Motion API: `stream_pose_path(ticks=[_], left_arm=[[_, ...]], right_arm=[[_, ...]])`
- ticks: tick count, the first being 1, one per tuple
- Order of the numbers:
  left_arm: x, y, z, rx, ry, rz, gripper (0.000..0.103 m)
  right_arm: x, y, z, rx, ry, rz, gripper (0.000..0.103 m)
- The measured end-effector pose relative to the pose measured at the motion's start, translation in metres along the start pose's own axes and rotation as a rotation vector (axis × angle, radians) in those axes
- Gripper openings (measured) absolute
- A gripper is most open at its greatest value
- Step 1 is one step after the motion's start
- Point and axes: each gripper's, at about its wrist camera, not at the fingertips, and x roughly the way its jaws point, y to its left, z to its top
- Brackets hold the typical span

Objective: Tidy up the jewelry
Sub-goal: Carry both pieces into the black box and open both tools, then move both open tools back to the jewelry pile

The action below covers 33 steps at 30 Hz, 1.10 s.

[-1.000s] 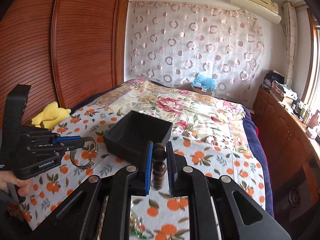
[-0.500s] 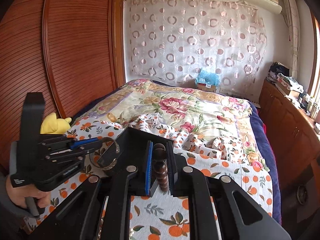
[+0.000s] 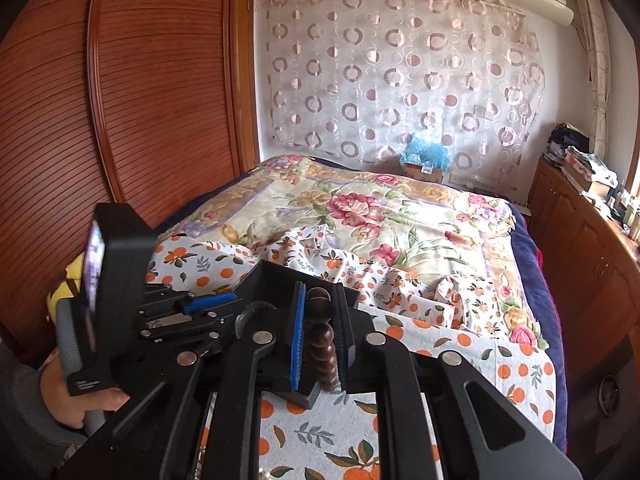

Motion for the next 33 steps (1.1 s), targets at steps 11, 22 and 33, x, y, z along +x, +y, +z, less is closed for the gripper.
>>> stream_pose_path(ticks=[11,22,33], left_arm=[[-0.065,0.009,-0.038,0.036,-0.053,-0.023,0.008],[-0.097,0.004,-0.076,0.05,-0.064,-0.08,0.014],[-0.108,-0.007,-0.116,0.051,-0.033,-0.129,0.023]], right_arm=[[0.035,0.005,-0.001,0.034,0.029,0.02,0.015],[0.024,0.016,-0.033,0.028,0.069,0.061,0.023],[-0.048,0.031,-0.107,-0.008,0.047,0.064,0.023]])
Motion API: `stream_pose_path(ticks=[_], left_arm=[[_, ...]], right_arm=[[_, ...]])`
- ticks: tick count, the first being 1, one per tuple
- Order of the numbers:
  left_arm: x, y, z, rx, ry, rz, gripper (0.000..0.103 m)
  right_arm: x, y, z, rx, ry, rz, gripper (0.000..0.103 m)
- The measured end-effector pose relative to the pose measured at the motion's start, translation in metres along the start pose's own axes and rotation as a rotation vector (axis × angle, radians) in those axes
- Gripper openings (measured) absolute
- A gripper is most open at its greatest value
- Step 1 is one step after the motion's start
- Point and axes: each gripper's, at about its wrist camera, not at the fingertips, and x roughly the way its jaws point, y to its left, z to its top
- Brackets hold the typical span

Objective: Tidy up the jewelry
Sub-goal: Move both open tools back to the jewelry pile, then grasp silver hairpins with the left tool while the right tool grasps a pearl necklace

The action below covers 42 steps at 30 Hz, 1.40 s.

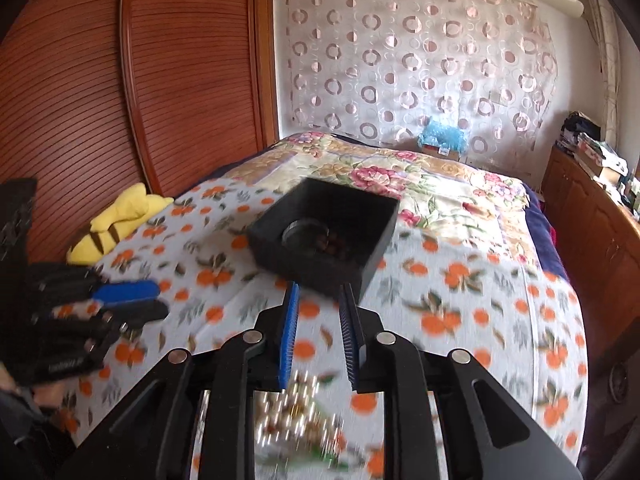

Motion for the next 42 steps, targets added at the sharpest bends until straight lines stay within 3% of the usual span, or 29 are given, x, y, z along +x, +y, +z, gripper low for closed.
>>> stream_pose_path(ticks=[6,9,15,27,30,42], left_arm=[[-0.006,-0.005,-0.013,-0.004,0.003,0.009,0.025],[-0.009,-0.007,-0.015,0.004,-0.008,0.018,0.038],[-0.013,-0.01,-0.023,0.013,-0.008,0.021,0.039],[-0.01,-0.012,-0.028,0.006,0.003,0.016,0.041],[-0.009,-0.013,-0.03,0.01,0.007,0.014,0.041],[-0.004,-0.017,-0.034,0.008,0.034,-0.009,0.041]], right_arm=[[-0.014,0.01,-0.039,0.0,0.023,-0.002,0.023],[-0.012,0.019,-0.05,-0.009,0.046,0.017,0.023],[-0.001,0.038,-0.063,-0.037,0.077,0.022,0.023],[0.019,0.052,-0.074,-0.139,0.135,-0.105,0.022],[0.019,0.05,-0.073,-0.144,0.143,-0.106,0.009],[-0.019,0.008,-0.057,-0.076,0.054,-0.168,0.008]])
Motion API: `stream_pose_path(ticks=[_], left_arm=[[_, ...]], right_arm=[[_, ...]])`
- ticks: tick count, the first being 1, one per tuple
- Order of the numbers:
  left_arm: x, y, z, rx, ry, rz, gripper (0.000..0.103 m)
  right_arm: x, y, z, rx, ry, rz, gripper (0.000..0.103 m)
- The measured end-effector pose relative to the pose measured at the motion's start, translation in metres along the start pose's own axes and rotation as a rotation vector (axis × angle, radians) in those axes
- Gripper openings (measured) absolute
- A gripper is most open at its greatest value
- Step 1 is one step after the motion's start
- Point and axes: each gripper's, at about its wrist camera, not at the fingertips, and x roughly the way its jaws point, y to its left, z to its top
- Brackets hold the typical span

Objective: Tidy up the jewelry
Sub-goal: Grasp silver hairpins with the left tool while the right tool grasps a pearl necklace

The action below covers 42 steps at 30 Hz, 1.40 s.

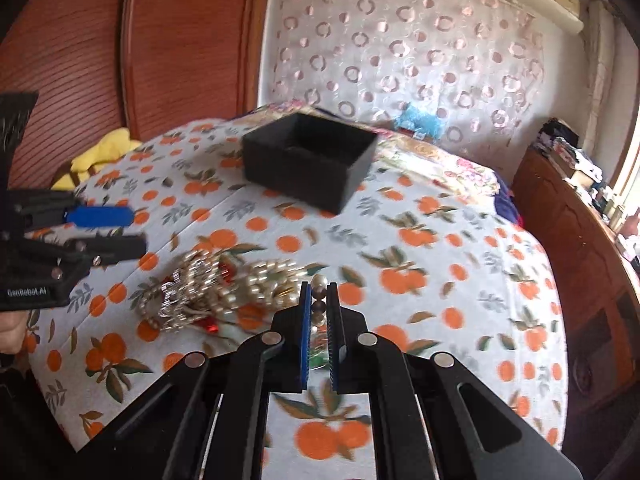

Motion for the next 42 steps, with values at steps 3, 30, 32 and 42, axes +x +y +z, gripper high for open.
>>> stream_pose_path(ticks=[3,30,32,42], left_arm=[[0.002,-0.003,-0.002,-0.003,0.012,-0.024,0.041],[0.032,-0.02,-0.006,-0.077,0.094,-0.126,0.016],[0.028,-0.021,-0.006,-0.069,0.076,-0.116,0.008],[0.001,-0.025,0.007,-0.031,-0.036,-0.09,0.007]], right_arm=[[-0.007,-0.013,0.003,0.022,-0.02,-0.022,0.008],[-0.026,-0.041,0.007,0.064,-0.08,-0.078,0.008],[-0.026,-0.041,0.007,0.063,-0.08,-0.079,0.008],[-0.023,-0.04,0.004,0.068,-0.074,-0.08,0.008]])
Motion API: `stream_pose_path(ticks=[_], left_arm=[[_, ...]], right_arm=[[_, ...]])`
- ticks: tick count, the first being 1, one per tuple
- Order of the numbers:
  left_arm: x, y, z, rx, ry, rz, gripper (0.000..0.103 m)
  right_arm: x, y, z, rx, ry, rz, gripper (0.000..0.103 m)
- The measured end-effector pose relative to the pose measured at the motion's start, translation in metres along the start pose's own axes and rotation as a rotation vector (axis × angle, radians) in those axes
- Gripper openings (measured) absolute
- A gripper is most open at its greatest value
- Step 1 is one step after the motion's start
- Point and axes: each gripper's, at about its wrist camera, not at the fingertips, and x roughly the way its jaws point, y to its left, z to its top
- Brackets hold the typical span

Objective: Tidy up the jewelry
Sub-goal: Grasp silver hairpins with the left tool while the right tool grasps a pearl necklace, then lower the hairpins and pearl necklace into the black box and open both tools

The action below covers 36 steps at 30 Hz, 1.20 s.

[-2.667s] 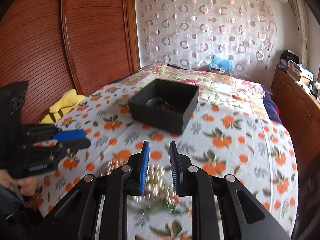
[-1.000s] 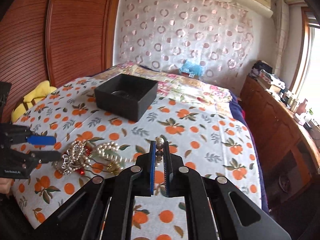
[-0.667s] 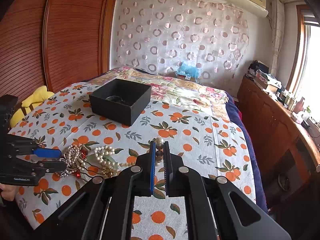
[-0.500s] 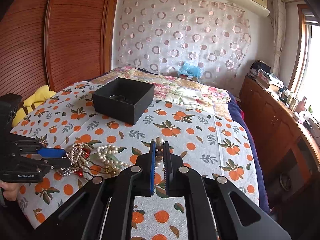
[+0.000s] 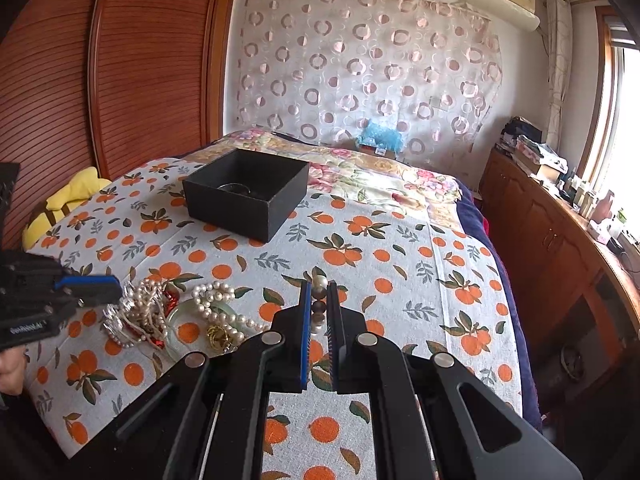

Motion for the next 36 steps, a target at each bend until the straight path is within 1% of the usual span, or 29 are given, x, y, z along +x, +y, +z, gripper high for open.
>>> stream_pose_path(ticks=[2,3,6,11,15,21,28,36], left_arm=[[-0.005,0.0,0.004,0.014,-0.02,0.014,0.005],[-0.008,0.001,0.006,0.02,-0.029,0.021,0.002],[-0.012,0.007,0.012,0.023,-0.044,0.043,0.002],[-0.012,0.019,0.016,0.01,-0.046,0.066,0.002],[-0.017,0.024,0.023,0.014,-0.067,0.089,0.002],[-0.023,0.028,0.038,0.029,-0.101,0.119,0.002],[-0.029,0.031,0.054,0.034,-0.14,0.132,0.002],[-0.03,0.034,0.072,0.035,-0.172,0.152,0.002]], right_arm=[[0.0,0.0,0.0,0.0,0.0,0.0,0.008],[0.0,0.0,0.0,0.001,0.0,0.0,0.008],[0.001,0.0,-0.002,0.001,0.001,0.002,0.008],[0.004,0.003,-0.005,-0.001,0.0,0.007,0.008],[0.003,0.005,0.0,-0.003,-0.007,0.009,0.008],[-0.008,0.007,0.025,-0.014,-0.052,0.026,0.008],[-0.022,0.012,0.063,-0.034,-0.118,0.057,0.008],[-0.032,0.013,0.1,-0.034,-0.168,0.086,0.008]])
